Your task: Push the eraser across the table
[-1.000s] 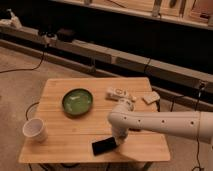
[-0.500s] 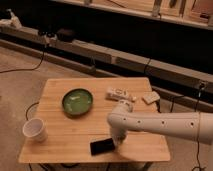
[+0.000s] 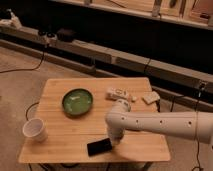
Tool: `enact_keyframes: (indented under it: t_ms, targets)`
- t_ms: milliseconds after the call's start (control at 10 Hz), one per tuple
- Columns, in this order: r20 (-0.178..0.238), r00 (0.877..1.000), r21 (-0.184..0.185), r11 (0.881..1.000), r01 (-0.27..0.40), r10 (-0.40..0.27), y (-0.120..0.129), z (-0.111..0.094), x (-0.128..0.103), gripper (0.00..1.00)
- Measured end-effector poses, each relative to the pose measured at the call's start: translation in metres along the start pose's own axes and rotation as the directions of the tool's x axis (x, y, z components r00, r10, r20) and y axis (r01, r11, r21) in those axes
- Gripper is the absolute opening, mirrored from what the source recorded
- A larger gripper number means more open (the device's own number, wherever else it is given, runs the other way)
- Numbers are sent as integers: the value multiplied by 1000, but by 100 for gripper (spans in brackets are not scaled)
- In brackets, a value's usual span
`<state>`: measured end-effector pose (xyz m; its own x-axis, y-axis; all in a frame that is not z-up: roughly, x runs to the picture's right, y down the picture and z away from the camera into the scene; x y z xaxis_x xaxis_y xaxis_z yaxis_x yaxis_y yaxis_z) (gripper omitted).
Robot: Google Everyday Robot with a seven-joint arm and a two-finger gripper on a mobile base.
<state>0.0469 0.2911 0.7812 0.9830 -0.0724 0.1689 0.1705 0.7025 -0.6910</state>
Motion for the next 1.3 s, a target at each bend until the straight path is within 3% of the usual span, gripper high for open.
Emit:
enact_keyframes:
  t_ms: [800, 1300]
  targets:
    - [-40, 998, -29, 998, 54, -56, 14, 5, -24, 2]
    - [-44, 998, -52, 998, 31, -33, 17, 9, -40, 2]
